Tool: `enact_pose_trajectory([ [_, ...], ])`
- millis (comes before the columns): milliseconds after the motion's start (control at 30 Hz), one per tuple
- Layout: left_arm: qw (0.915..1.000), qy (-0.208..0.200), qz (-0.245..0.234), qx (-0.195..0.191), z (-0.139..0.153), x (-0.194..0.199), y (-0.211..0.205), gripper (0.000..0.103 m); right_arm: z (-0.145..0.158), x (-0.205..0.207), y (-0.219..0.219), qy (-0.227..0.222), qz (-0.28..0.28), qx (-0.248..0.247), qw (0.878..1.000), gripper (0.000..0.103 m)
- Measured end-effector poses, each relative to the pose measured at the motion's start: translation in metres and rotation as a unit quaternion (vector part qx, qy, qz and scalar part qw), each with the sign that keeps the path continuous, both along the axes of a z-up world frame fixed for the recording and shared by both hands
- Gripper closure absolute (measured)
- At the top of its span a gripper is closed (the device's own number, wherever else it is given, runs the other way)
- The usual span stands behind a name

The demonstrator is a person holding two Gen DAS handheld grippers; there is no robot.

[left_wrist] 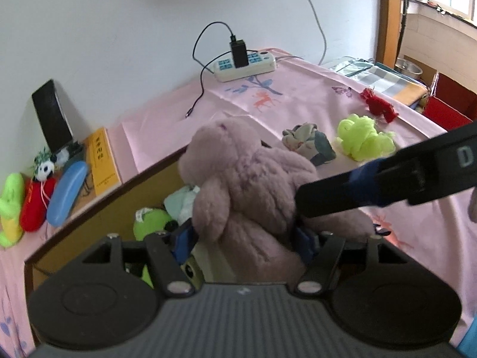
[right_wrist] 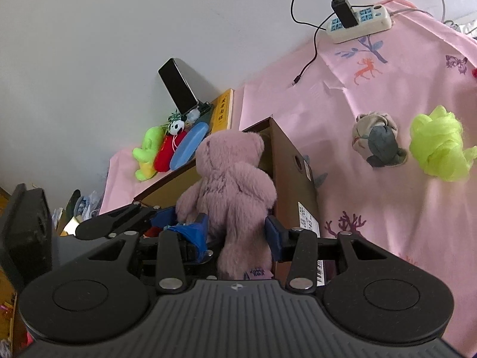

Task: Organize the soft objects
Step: 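Carry the pink teddy bear into the cardboard box and release it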

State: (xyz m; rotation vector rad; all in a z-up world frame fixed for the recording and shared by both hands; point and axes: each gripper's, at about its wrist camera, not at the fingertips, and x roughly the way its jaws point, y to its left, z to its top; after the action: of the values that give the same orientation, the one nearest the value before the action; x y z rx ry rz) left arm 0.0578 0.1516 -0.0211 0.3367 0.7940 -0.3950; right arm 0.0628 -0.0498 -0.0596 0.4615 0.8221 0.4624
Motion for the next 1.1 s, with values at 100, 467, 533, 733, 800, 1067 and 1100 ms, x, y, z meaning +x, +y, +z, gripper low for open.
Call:
enact_pose_trajectory([
  [100, 0.9998, -0.002, 0.019, 0.006, 0.0, -0.004, 0.0, 0.034, 0.003, -0.005, -0.001, -0.014, 0.001, -0.016, 1.0, 0.076],
  [467, 0.9979, -0.031, 0.056, -0.008, 0.02, -0.034, 0.009, 0.033, 0.009, -0.012, 0.012, -0.061, 0.035, -0.016, 0.997, 0.076],
  [533, 0.9977, -0.038, 0.056, -0.01, 0.022, -0.038, 0.01, 0.033, 0.005, -0.009, 0.018, -0.058, 0.04, -0.021, 0.997, 0.076],
  [733, 0.9979, -0.034, 0.056, -0.003, 0.019, -0.044, 0.006, 0.033, -0.012, 0.013, 0.031, -0.009, 0.034, -0.043, 0.998, 0.076],
  [800, 0.9978, -0.038, 0.054, 0.0, 0.019, -0.046, 0.005, 0.033, -0.012, 0.012, 0.029, -0.008, 0.028, -0.036, 0.999, 0.076],
  [1067, 0.9981, -0.035, 0.046, -0.02, 0.022, -0.049, 0.005, 0.033, 0.005, 0.007, 0.019, -0.048, 0.004, -0.034, 0.998, 0.076],
  [1100, 0.9982, -0.032, 0.043, -0.026, 0.022, -0.048, 0.004, 0.033, 0.007, 0.009, 0.02, -0.053, 0.003, -0.033, 0.998, 0.076],
])
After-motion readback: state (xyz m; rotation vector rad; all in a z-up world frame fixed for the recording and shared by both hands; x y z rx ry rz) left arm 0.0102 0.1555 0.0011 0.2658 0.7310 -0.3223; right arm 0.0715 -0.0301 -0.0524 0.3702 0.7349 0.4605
